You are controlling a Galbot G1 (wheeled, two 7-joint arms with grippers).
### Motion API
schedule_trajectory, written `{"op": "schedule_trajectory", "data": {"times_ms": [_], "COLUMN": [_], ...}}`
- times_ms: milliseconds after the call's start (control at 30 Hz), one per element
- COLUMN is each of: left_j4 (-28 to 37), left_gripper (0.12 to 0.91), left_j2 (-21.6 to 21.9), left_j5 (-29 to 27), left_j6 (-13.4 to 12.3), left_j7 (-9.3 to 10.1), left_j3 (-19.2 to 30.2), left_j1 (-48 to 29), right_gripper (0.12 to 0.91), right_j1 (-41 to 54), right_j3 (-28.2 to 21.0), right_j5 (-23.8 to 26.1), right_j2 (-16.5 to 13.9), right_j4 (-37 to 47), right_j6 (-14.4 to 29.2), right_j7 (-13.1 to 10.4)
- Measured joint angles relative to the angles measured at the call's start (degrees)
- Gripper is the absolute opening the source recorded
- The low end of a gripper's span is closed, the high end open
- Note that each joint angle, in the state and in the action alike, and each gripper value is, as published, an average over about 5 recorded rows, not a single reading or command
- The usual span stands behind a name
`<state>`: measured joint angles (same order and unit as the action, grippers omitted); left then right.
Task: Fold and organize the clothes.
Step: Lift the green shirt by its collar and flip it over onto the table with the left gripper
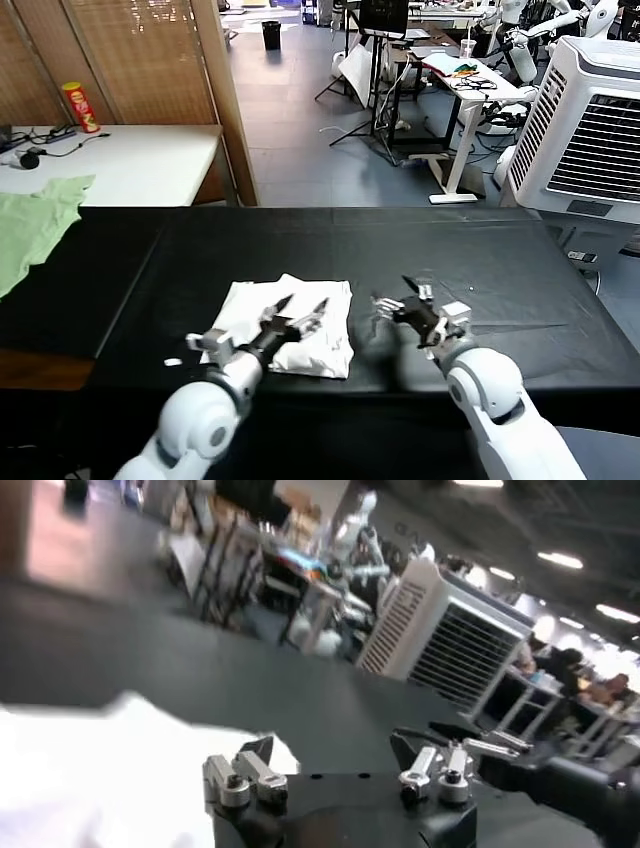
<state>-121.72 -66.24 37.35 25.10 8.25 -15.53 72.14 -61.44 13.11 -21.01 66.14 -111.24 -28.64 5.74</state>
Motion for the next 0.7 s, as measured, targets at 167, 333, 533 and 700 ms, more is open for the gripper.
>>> {"op": "schedule_trajectory", "data": {"times_ms": [167,333,533,700], "left_j4": [-0.6,0.5,2.9,4.9], "left_gripper": [0.798,0.798,0.798,0.798], "left_j2": [2.3,2.0,1.6,1.5], "left_j5": [-2.9,-6.8,-7.5,-6.2], "left_j6": [-0.4,-1.4,-2.3,-3.0], "left_j7": [0.50,0.23,-0.08,-1.19], "left_j3": [-5.2,-7.3,-9.2,-11.0], "left_j1": [3.0,4.2,4.6,4.7], "right_gripper": [0.798,0.798,0.798,0.798], "right_j1": [0.4,0.6,-0.7,-2.3], "right_j3": [-5.0,-7.6,-7.5,-5.1], "right_j5": [2.9,8.7,14.0,10.4], "right_j2": [-0.5,0.6,2.7,3.7], "right_j4": [0.1,2.0,3.9,2.2], "right_j6": [-0.2,-2.5,-2.4,-0.6], "right_j7": [-0.2,-3.2,-6.1,-7.9]}}
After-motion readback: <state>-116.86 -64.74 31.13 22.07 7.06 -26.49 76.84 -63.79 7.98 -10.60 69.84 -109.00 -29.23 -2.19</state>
